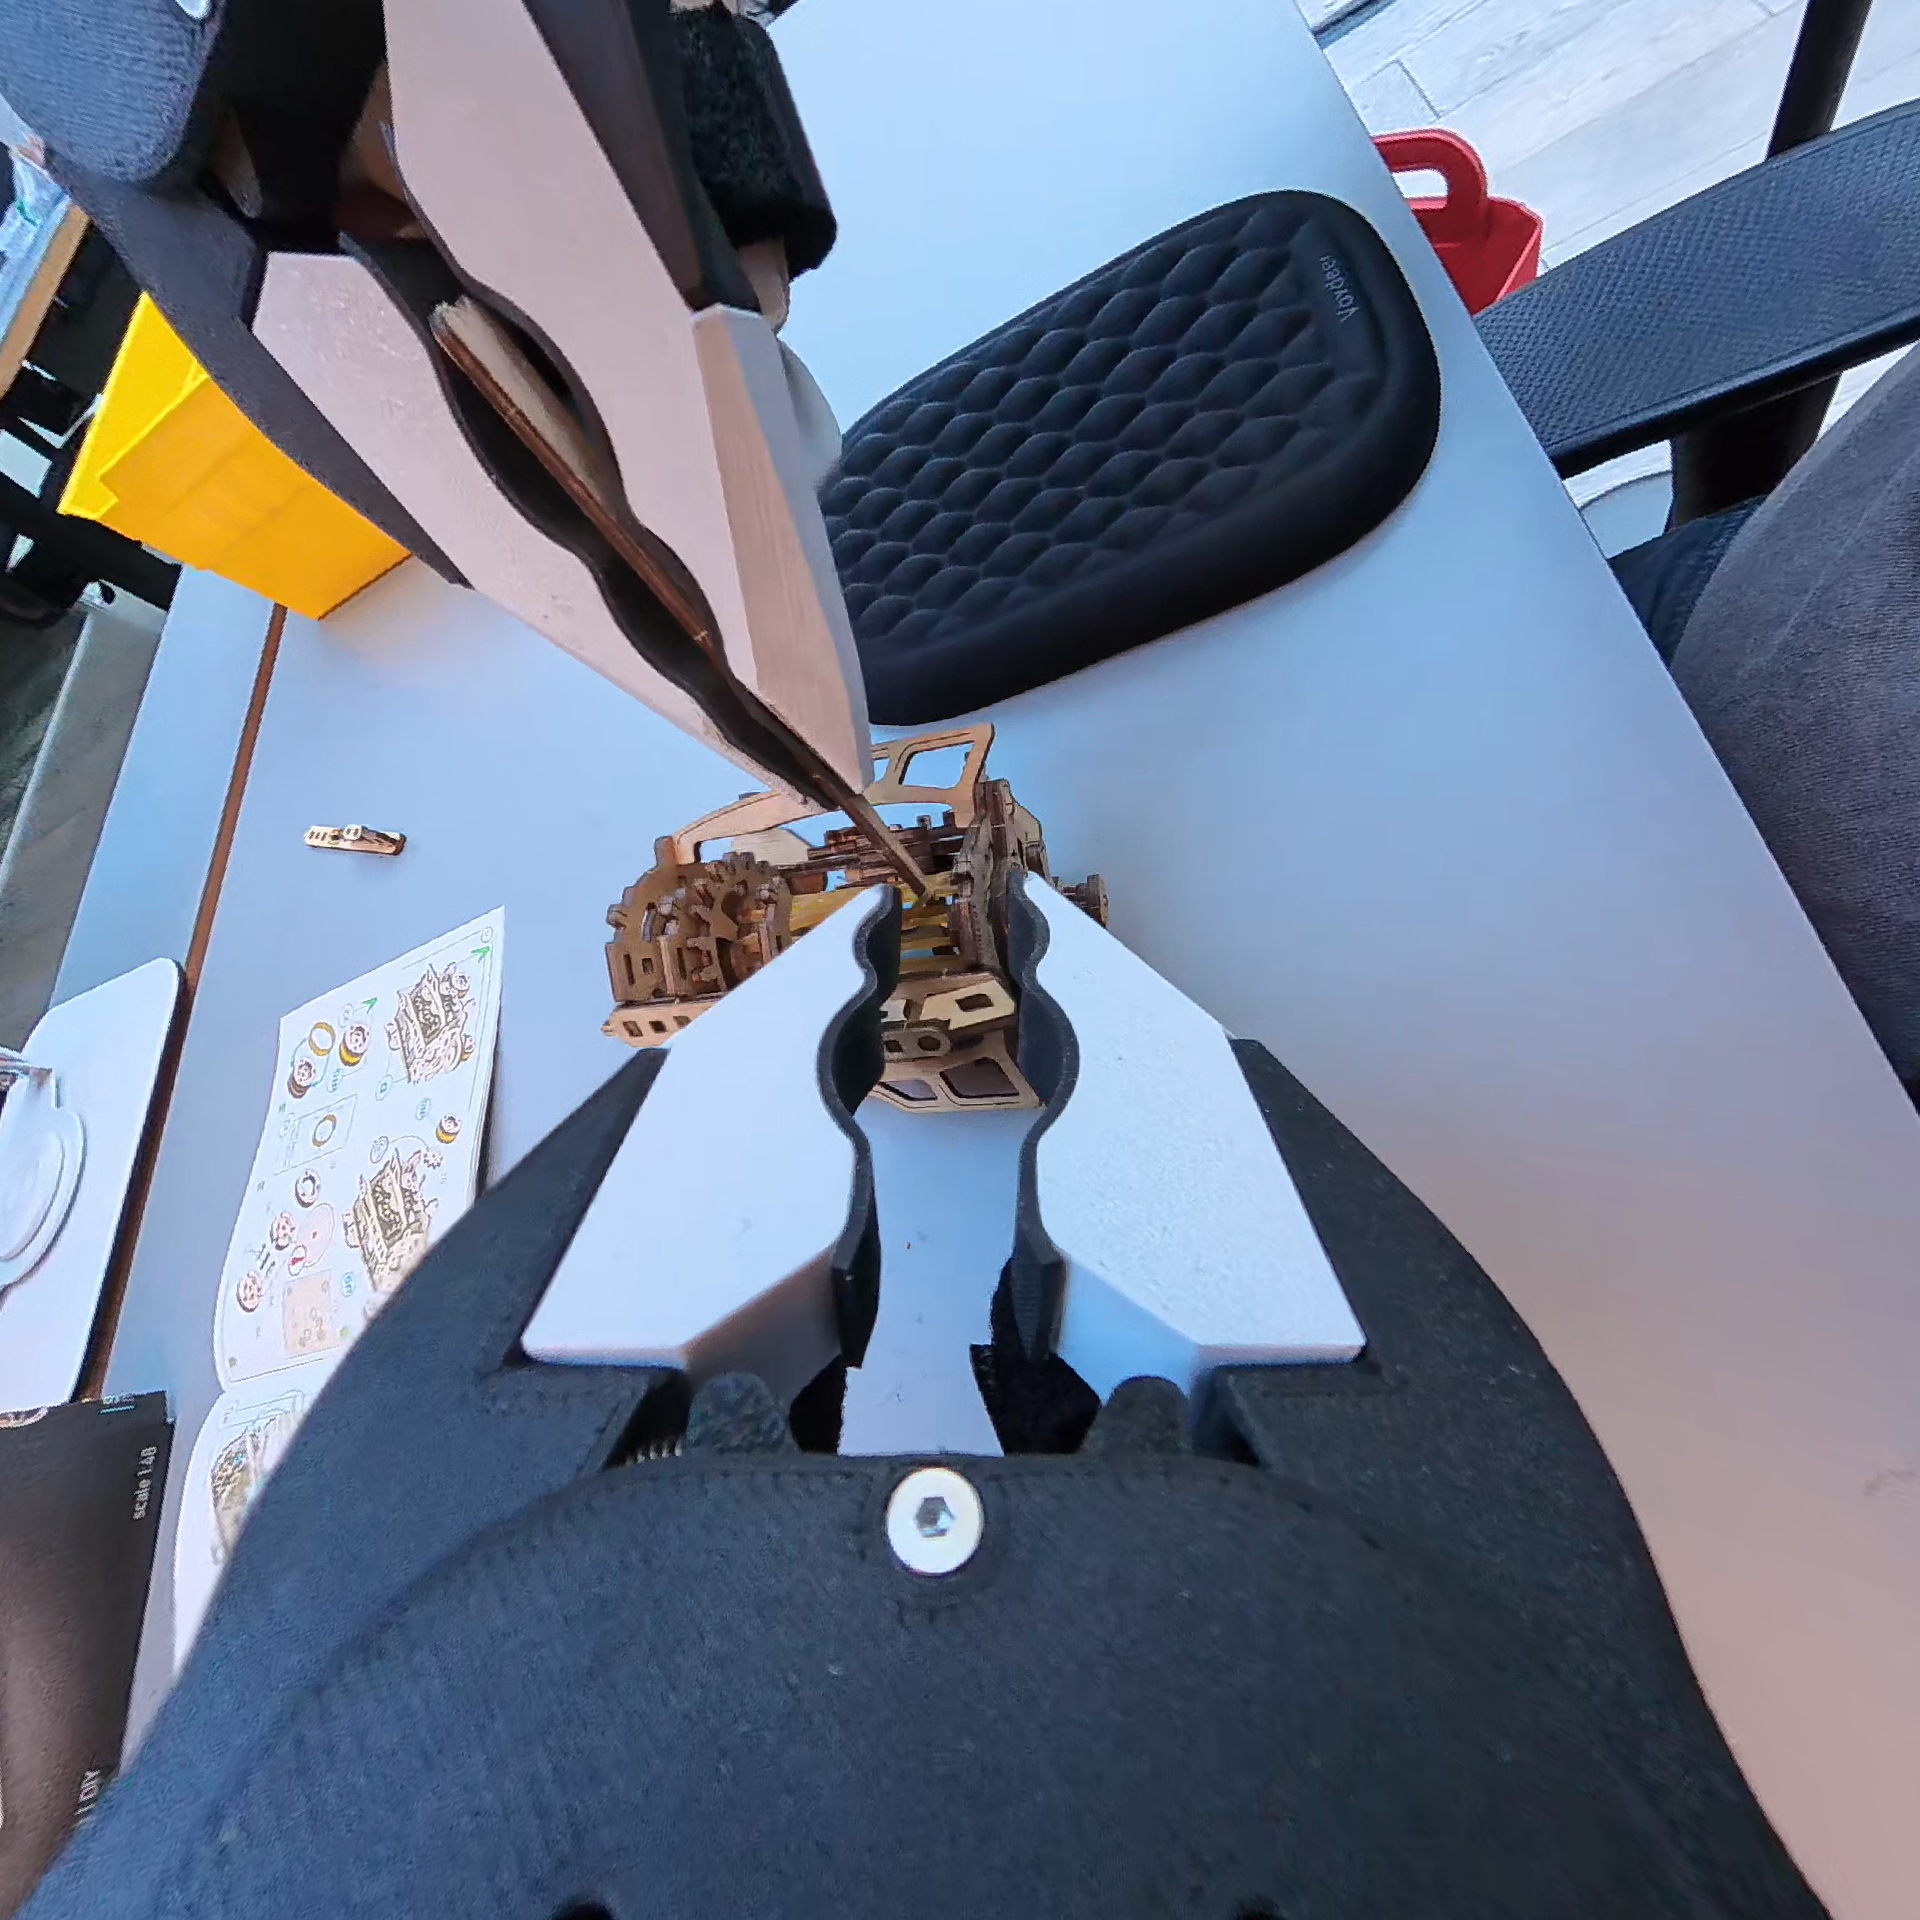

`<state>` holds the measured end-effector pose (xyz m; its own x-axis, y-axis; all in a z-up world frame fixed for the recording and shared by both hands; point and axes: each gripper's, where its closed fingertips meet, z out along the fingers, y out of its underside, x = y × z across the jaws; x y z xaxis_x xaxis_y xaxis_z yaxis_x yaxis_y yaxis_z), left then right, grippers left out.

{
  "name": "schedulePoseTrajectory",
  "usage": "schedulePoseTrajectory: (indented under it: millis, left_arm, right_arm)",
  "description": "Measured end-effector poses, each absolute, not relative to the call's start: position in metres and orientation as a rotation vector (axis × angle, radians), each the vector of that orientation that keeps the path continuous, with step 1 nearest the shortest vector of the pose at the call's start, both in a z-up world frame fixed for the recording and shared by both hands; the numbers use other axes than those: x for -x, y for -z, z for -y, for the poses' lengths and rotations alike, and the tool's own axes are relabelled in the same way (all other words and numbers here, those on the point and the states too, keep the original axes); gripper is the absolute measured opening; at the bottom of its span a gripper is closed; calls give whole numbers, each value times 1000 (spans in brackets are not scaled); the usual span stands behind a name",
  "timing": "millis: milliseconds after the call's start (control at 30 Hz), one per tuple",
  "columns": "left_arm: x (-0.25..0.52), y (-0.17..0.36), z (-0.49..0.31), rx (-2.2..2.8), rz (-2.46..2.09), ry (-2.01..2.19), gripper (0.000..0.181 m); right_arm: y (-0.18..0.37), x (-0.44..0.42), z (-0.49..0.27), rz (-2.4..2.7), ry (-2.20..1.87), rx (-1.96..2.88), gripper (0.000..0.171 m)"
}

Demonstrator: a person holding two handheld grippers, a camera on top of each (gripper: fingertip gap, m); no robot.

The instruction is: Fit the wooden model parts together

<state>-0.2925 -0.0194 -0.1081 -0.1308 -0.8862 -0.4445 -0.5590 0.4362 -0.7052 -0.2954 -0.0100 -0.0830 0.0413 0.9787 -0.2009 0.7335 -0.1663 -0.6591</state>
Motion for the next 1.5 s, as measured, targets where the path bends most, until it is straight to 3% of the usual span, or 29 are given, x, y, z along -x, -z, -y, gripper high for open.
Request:
schedulePoseTrajectory:
  millis: [1500]
  left_arm:
    - [299,113,26,1382,-1837,673,10]
  right_arm:
    - [83,307,20,1854,-760,1585,1]
